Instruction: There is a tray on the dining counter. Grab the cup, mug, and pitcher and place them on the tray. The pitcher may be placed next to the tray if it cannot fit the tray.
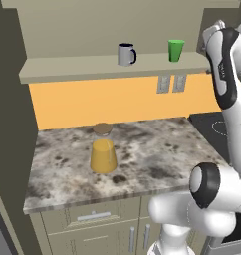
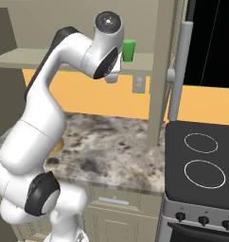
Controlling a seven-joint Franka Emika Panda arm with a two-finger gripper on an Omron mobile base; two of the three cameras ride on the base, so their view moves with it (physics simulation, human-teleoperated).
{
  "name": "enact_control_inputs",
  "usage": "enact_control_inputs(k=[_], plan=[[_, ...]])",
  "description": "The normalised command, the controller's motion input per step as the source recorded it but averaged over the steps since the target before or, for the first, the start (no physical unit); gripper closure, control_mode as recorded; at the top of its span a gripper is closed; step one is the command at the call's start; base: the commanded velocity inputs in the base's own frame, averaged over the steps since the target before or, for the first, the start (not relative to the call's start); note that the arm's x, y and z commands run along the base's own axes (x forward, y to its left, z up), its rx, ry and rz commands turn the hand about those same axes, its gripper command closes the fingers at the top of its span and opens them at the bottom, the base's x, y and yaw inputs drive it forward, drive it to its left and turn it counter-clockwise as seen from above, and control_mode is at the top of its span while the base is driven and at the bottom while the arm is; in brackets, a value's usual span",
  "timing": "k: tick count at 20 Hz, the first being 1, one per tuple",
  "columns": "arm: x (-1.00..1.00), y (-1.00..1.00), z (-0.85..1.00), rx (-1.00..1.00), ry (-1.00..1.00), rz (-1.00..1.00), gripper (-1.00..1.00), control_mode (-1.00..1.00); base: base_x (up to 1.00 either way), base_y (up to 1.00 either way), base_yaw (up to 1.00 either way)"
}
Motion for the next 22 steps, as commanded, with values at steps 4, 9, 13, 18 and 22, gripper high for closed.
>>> enact_control_inputs(k=[4, 9, 13, 18, 22], plan=[[0.4, -0.04, 0.09, 0.0, -0.01, 0.0, -1.0, -1.0, 0.0, 0.0, 0.0], [0.42, 0.0, 0.0, 0.04, -0.04, 0.0, -1.0, -1.0, 0.0, 0.0, 0.0], [0.42, 0.0, 0.0, 0.03, -0.01, 0.0, -1.0, -1.0, 0.0, 0.0, 0.0], [0.45, 0.0, 0.0, 0.01, 0.0, 0.0, -1.0, -1.0, 0.0, 0.0, 0.0], [0.36, -0.03, 0.0, 0.0, 0.0, 0.0, -1.0, -1.0, 0.0, 0.0, 0.0]])
